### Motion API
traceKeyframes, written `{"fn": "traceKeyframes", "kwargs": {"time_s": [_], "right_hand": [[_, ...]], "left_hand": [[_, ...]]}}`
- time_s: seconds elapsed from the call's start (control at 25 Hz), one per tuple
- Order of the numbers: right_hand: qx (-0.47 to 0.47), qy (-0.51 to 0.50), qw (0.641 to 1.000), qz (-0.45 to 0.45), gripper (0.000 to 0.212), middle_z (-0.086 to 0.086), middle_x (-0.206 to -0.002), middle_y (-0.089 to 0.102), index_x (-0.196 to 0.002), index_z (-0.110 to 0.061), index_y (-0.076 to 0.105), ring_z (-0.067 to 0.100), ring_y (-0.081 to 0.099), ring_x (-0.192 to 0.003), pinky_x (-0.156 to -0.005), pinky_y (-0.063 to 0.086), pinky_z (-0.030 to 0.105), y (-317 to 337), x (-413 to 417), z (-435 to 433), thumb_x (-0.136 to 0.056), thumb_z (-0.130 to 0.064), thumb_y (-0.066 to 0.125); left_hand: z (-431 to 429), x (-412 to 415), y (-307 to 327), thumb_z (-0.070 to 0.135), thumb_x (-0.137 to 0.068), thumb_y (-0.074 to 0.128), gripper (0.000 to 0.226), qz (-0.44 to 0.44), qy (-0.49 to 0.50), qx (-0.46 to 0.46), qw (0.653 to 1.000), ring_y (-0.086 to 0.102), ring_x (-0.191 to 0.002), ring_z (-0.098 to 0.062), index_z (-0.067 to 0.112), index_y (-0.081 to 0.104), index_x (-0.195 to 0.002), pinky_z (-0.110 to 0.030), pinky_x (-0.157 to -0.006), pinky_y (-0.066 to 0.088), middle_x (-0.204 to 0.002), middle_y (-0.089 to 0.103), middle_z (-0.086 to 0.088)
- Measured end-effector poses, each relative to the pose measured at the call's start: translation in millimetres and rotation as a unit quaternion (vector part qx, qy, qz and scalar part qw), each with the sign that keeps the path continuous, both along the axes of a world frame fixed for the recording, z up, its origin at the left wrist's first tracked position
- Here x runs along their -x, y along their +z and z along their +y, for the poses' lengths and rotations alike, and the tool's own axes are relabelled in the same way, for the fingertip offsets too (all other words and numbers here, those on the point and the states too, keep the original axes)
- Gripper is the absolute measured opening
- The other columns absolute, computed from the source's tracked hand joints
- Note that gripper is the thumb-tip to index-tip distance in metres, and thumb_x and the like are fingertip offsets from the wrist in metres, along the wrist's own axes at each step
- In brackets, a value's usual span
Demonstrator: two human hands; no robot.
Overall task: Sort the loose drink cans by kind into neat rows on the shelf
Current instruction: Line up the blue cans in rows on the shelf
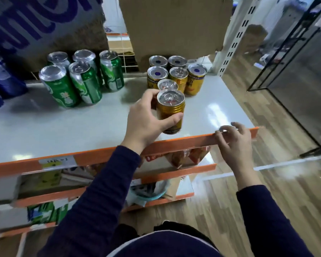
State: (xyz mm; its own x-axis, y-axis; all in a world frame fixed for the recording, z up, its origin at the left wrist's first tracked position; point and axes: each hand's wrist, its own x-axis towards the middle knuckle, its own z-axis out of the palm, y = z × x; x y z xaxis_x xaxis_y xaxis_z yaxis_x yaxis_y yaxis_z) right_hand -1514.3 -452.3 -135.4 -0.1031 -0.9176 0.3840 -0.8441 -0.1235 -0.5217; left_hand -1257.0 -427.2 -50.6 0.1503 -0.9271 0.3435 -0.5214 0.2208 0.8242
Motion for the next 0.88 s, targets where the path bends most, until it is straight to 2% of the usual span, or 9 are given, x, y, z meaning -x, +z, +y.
{"fn": "traceKeyframes", "kwargs": {"time_s": [0.08,0.24,0.36,0.48,0.6,0.76,0.88], "right_hand": [[0.015,0.035,0.999,0.004,0.015,0.012,-0.112,0.059,-0.096,-0.011,0.068,0.032,0.049,-0.113,-0.096,0.039,0.038,-6.3,9.2,-2.0,-0.089,-0.023,0.064],[0.029,0.068,0.997,0.010,0.024,0.004,-0.115,0.057,-0.103,-0.018,0.065,0.024,0.047,-0.113,-0.093,0.039,0.031,-13.9,21.4,-3.1,-0.091,-0.035,0.054],[0.029,0.070,0.997,0.019,0.025,0.003,-0.116,0.057,-0.106,-0.019,0.064,0.024,0.048,-0.113,-0.093,0.039,0.032,-18.6,26.1,-4.8,-0.092,-0.036,0.053],[0.034,0.081,0.996,0.019,0.026,0.003,-0.115,0.057,-0.106,-0.018,0.064,0.024,0.047,-0.113,-0.096,0.039,0.034,-20.5,27.5,-6.4,-0.092,-0.035,0.052],[0.030,0.077,0.996,0.026,0.026,0.002,-0.115,0.057,-0.106,-0.018,0.064,0.022,0.046,-0.114,-0.096,0.040,0.036,-20.5,26.5,-6.5,-0.092,-0.035,0.051],[0.025,0.073,0.997,0.020,0.023,0.003,-0.113,0.058,-0.104,-0.017,0.065,0.020,0.045,-0.113,-0.096,0.041,0.041,-18.4,23.3,-5.6,-0.091,-0.032,0.053],[0.029,0.070,0.997,0.008,0.022,0.004,-0.111,0.062,-0.101,-0.014,0.067,0.019,0.046,-0.111,-0.097,0.041,0.045,-12.3,20.0,-4.9,-0.090,-0.029,0.055]], "left_hand": [[-15.0,23.0,4.5,0.050,-0.062,0.082,0.064,-0.057,0.015,0.018,0.998,0.057,-0.093,-0.008,0.015,0.057,-0.110,-0.022,-0.079,0.047,-0.106,0.064,0.004],[-46.4,61.9,10.8,0.052,-0.061,0.080,0.065,-0.184,0.031,0.037,0.982,0.050,-0.093,-0.014,0.014,0.056,-0.108,-0.024,-0.076,0.037,-0.108,0.054,-0.002],[-66.5,75.6,7.6,0.064,-0.066,0.069,0.067,-0.320,0.069,0.056,0.943,0.051,-0.105,-0.021,0.018,0.058,-0.113,-0.036,-0.088,0.031,-0.112,0.058,-0.001],[-79.2,77.6,-1.1,0.073,-0.069,0.060,0.068,-0.418,0.114,0.035,0.900,0.041,-0.122,-0.024,0.023,0.060,-0.116,-0.044,-0.095,0.024,-0.121,0.055,0.002],[-85.5,72.9,-9.6,0.072,-0.073,0.058,0.067,-0.426,0.140,-0.013,0.894,0.036,-0.124,-0.026,0.023,0.060,-0.119,-0.048,-0.099,0.023,-0.126,0.049,0.001],[-87.5,68.0,-10.3,0.063,-0.078,0.061,0.067,-0.431,0.152,-0.010,0.889,0.038,-0.123,-0.027,0.019,0.054,-0.128,-0.047,-0.100,0.023,-0.129,0.049,-0.002],[-77.7,63.3,-11.1,0.057,-0.084,0.058,0.063,-0.411,0.136,-0.009,0.901,0.037,-0.127,-0.024,0.019,0.049,-0.134,-0.045,-0.106,0.019,-0.133,0.048,-0.002]]}}
